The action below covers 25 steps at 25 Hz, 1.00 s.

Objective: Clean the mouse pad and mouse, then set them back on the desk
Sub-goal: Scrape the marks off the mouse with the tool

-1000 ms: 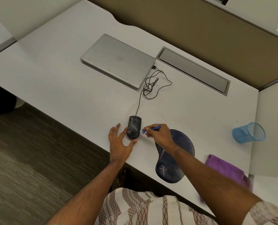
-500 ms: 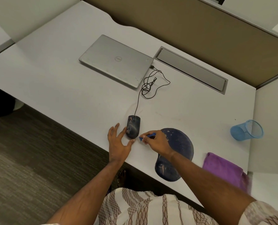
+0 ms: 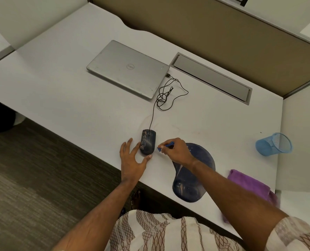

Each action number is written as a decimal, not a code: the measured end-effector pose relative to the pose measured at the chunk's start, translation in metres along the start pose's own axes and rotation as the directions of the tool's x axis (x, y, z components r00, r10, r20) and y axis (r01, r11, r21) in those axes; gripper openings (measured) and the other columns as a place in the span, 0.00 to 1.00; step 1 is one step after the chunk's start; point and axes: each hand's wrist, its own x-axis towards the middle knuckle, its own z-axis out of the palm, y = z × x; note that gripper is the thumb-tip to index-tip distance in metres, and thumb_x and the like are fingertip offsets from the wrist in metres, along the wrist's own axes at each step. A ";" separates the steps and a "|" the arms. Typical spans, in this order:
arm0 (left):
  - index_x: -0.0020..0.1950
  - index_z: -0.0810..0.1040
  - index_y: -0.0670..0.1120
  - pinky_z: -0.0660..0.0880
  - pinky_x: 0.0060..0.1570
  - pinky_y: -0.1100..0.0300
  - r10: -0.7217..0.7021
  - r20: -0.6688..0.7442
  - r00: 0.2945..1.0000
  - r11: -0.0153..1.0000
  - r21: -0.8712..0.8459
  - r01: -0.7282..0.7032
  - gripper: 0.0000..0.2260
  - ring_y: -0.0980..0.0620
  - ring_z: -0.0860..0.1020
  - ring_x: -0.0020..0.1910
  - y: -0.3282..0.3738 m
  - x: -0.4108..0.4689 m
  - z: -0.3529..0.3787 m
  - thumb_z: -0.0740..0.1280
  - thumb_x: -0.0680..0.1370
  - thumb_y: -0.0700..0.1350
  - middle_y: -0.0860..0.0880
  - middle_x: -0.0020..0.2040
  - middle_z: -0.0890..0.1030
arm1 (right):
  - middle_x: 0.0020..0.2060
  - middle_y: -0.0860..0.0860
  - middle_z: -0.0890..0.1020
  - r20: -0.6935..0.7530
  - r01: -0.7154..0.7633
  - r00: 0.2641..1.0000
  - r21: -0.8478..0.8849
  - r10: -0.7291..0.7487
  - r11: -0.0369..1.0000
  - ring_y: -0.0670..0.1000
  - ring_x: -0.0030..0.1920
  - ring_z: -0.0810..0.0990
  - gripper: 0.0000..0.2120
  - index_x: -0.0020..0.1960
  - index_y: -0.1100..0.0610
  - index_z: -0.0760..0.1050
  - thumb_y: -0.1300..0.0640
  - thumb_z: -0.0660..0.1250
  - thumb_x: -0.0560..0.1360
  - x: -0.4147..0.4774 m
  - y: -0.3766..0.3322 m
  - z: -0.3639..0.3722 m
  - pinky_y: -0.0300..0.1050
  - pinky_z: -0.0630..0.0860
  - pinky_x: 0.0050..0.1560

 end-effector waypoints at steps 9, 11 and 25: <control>0.74 0.76 0.47 0.66 0.74 0.43 0.006 -0.003 1.000 1.000 -0.005 -0.006 0.32 0.46 0.54 0.81 0.001 0.000 -0.001 0.77 0.74 0.56 0.49 0.81 0.63 | 0.41 0.48 0.86 0.069 0.128 0.990 -0.144 -0.120 0.981 0.46 0.42 0.84 0.07 0.51 0.55 0.86 0.55 0.70 0.77 0.025 -0.014 -0.007 0.44 0.82 0.50; 0.74 0.76 0.47 0.66 0.74 0.43 0.001 -0.003 1.000 1.000 -0.012 -0.001 0.31 0.46 0.54 0.81 0.001 0.000 -0.001 0.77 0.74 0.56 0.49 0.81 0.63 | 0.41 0.49 0.86 0.069 0.082 0.995 -0.180 -0.071 0.980 0.47 0.43 0.84 0.07 0.50 0.55 0.86 0.55 0.70 0.76 0.033 -0.006 -0.015 0.47 0.82 0.51; 0.74 0.76 0.47 0.65 0.74 0.45 -0.006 0.001 1.000 1.000 -0.012 0.006 0.31 0.47 0.55 0.81 0.003 0.000 -0.002 0.77 0.74 0.56 0.49 0.81 0.64 | 0.40 0.52 0.86 -0.115 0.036 0.993 0.055 -0.030 0.998 0.45 0.38 0.83 0.07 0.51 0.60 0.85 0.59 0.71 0.76 0.063 -0.025 -0.012 0.42 0.81 0.49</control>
